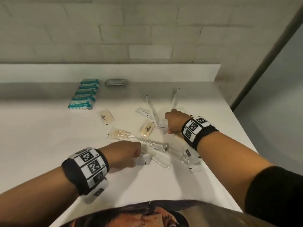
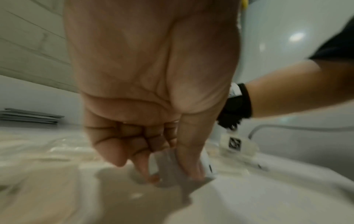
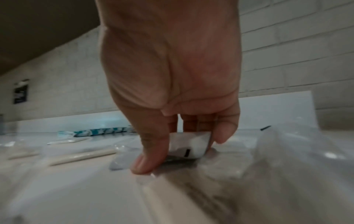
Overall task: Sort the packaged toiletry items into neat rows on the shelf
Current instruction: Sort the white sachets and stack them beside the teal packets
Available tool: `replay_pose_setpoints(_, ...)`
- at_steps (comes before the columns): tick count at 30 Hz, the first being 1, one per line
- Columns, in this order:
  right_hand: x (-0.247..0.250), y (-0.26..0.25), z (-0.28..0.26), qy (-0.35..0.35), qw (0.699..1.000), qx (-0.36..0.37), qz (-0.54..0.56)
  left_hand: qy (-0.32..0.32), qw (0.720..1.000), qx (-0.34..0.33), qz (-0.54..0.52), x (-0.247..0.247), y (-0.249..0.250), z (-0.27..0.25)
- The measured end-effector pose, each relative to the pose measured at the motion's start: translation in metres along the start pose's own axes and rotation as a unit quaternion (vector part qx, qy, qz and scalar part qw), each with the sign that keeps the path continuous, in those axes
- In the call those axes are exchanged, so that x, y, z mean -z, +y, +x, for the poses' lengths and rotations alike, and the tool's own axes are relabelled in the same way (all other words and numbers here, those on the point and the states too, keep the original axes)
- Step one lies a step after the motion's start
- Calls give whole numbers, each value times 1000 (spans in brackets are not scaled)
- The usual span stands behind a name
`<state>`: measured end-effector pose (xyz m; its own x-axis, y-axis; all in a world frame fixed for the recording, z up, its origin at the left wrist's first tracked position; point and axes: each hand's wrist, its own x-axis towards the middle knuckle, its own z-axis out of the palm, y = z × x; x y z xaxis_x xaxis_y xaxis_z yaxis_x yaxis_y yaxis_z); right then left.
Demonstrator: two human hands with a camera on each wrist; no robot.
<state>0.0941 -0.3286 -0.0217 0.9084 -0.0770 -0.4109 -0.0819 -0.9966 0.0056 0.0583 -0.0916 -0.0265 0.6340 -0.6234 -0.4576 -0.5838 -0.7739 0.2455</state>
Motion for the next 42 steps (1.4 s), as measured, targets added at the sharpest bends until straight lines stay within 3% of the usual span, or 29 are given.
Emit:
replay_pose_setpoints(4, -4, 8, 7, 17, 999, 31, -38, 85, 996, 0, -31, 38, 9, 21)
replay_pose_setpoints(7, -6, 12, 3, 40, 991, 93, -85, 160, 986, 39, -23, 67, 1, 52)
replay_pose_setpoints(10, -7, 13, -8, 64, 983, 145, -97, 148, 986, 80, 4, 87, -9, 90)
replay_pose_setpoints(13, 8, 28, -27, 114, 974, 139, 135, 96, 990, 83, 53, 94, -8, 118)
replay_pose_setpoints(16, 26, 62, -46, 136, 911, 58, 384, 61, 991, 82, 92, 85, -3, 131)
replay_pose_setpoints(18, 30, 86, -56, 135, 893, 1, 430, 69, 988, 87, 112, 75, 1, 133)
replay_pose_setpoints(22, 22, 115, -65, 39, 929, -70, 362, 89, 983, 106, 120, 69, 9, 132)
replay_pose_setpoints(24, 12, 109, -66, -51, 965, -68, 250, 72, 981, 119, 132, 70, 13, 130)
replay_pose_setpoints(26, 3, 94, -68, -113, 982, -37, 145, 47, 979, 141, 137, 70, 17, 128)
replay_pose_setpoints(28, -2, 79, -72, -118, 982, -10, 149, 27, 979, 151, 137, 70, 20, 124)
replay_pose_setpoints(31, -8, 68, -83, -96, 988, -30, 115, 5, 980, 156, 123, 68, 21, 117)
replay_pose_setpoints(37, -35, 36, -111, -105, 992, -33, 56, 47, 982, 178, 42, 58, 30, 108)
replay_pose_setpoints(42, -39, 21, -111, -88, 996, -15, 29, 40, 981, 188, 15, 54, 37, 103)
